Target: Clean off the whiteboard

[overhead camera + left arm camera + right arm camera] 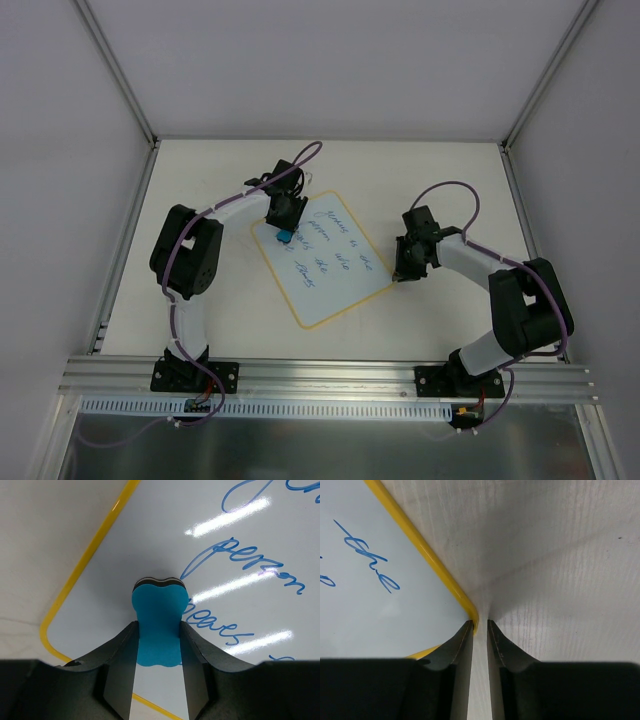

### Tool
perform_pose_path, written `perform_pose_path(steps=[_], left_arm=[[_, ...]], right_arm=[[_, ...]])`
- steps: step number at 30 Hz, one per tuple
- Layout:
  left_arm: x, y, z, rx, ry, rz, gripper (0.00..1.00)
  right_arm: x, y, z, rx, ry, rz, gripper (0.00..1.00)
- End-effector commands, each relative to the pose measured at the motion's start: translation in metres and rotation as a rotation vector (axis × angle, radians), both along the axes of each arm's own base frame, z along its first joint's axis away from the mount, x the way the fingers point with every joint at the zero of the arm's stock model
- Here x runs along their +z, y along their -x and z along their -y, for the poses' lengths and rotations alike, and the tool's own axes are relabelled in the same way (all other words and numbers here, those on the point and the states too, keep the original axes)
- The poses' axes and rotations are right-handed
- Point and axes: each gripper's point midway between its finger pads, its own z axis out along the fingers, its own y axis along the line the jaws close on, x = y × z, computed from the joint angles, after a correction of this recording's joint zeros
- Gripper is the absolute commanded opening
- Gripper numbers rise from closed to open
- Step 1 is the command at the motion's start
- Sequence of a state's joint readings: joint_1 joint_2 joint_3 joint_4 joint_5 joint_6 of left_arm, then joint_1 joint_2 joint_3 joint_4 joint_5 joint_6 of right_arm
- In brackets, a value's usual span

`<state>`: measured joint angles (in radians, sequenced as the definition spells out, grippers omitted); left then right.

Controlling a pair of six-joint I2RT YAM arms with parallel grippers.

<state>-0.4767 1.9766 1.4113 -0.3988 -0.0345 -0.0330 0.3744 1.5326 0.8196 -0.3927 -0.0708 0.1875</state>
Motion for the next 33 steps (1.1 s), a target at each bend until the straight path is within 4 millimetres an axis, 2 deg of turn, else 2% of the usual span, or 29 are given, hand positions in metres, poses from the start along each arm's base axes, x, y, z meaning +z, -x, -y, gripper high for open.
perform_pose_path(steps=[1,7,10,18,25,26,33], left_arm=[[-0.008,0.0,-0.005,0.001,-0.03,-0.012,0.37],[-0.009,-0.001,-0.004,0.005,-0.031,-0.013,0.37],[-0.01,-0.002,-0.006,0.011,-0.041,-0.009,0.37],[-0.011,-0.002,-0.007,0.017,-0.049,-0.01,0.39],[-0.013,0.0,-0.009,0.022,-0.052,-0.015,0.42],[-0.014,0.0,-0.01,0.023,-0.055,-0.016,0.41],[-0.012,0.001,-0.009,0.02,-0.055,-0.014,0.38]], right_arm=[[-0.001,0.001,-0.012,0.007,-0.025,0.01,0.22],[0.012,-0.007,-0.018,-0.001,-0.02,0.066,0.22],[0.012,-0.007,-0.02,-0.002,-0.02,0.066,0.22],[-0.002,-0.004,-0.019,-0.014,0.014,0.034,0.22],[-0.009,-0.001,-0.018,-0.029,0.023,0.014,0.12],[-0.011,-0.003,-0.012,-0.041,0.054,0.026,0.11],[-0.012,-0.001,-0.01,-0.046,0.061,0.025,0.07]])
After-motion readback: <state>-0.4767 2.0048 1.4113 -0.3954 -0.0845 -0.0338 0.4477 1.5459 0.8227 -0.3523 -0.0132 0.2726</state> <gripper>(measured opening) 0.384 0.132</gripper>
